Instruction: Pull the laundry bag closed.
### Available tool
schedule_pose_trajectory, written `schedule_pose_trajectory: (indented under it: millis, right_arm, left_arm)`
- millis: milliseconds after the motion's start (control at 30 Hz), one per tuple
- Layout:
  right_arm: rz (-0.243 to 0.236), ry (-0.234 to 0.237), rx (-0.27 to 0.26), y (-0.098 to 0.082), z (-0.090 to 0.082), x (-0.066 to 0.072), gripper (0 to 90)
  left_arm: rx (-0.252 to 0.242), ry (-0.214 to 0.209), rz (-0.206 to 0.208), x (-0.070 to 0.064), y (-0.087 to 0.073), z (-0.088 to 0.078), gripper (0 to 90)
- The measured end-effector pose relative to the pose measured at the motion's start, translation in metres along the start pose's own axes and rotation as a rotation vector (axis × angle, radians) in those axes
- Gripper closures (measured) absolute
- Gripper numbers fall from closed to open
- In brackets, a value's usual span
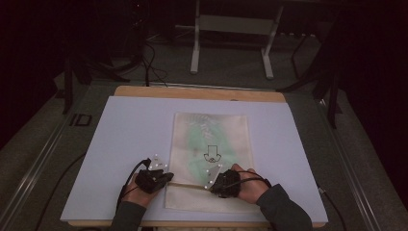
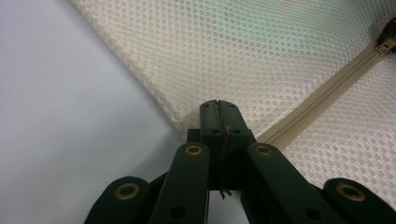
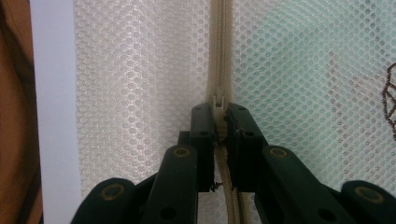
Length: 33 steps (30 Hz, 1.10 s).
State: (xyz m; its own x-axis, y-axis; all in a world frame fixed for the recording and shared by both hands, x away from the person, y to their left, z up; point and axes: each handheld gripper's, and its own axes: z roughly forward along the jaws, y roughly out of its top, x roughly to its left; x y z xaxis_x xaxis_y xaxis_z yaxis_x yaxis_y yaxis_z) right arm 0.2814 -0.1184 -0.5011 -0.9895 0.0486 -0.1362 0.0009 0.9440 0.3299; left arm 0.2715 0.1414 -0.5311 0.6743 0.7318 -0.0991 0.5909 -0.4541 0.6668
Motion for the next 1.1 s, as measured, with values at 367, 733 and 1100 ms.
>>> schedule_pose_trajectory:
  millis: [367,733,1100]
  right_arm:
    - [0.017,0.008,-0.011,-0.006,-0.002,-0.002,82.5]
    - [0.025,0.007,-0.003,-0.014,-0.005,-0.002,82.6]
    - [0.036,0.002,0.007,-0.023,-0.008,-0.003,82.6]
  left_arm:
    - [-0.002,0.001,0.002,0.000,0.000,0.000,89.5]
    - [-0.001,0.004,0.003,-0.001,0.000,0.000,89.5]
    - [0.000,0.004,0.005,-0.001,0.000,0.000,89.5]
